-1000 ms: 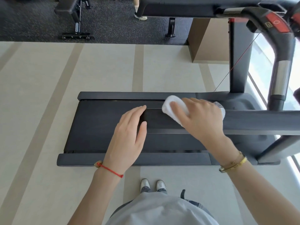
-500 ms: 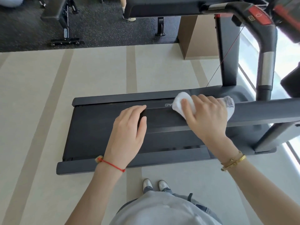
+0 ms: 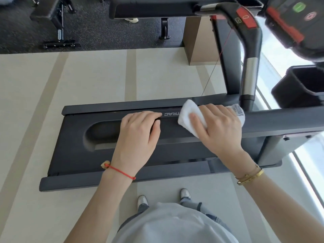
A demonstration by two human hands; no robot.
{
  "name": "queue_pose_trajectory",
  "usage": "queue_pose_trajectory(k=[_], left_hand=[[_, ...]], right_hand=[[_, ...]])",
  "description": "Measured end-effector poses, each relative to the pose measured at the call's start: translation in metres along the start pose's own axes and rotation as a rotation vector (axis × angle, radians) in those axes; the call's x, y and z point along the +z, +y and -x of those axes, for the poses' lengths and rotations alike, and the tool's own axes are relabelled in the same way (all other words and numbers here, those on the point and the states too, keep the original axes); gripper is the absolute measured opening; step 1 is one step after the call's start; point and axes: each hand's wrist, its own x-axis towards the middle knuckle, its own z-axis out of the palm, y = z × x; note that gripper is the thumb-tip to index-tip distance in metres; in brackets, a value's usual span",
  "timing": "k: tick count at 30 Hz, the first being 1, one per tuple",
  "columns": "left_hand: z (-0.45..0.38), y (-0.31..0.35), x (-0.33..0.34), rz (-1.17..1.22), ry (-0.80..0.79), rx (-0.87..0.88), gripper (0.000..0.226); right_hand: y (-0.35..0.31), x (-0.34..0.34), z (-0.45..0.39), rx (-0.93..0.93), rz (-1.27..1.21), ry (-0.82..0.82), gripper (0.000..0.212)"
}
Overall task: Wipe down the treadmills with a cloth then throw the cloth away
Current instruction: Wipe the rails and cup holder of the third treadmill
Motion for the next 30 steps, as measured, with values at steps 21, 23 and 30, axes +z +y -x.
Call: queue_pose_trajectory(k=[21, 23, 30], left_hand=[[-0.026, 0.080, 0.068, -0.218, 0.170, -0.138, 0.028], [-0.027, 0.080, 0.068, -0.219, 0.172, -0.146, 0.027], [-0.028, 0.080, 0.068, -0.247, 0.157, -0.140, 0.030]], right_hand=[[0.117, -0.032, 0.007, -0.165, -0.165, -0.163, 0.043], [0.127, -0.037, 0.006, -0.150, -0.150, -0.183, 0.042], [0.084, -0.023, -0.024, -0.186, -0.072, -0.464, 0.046]])
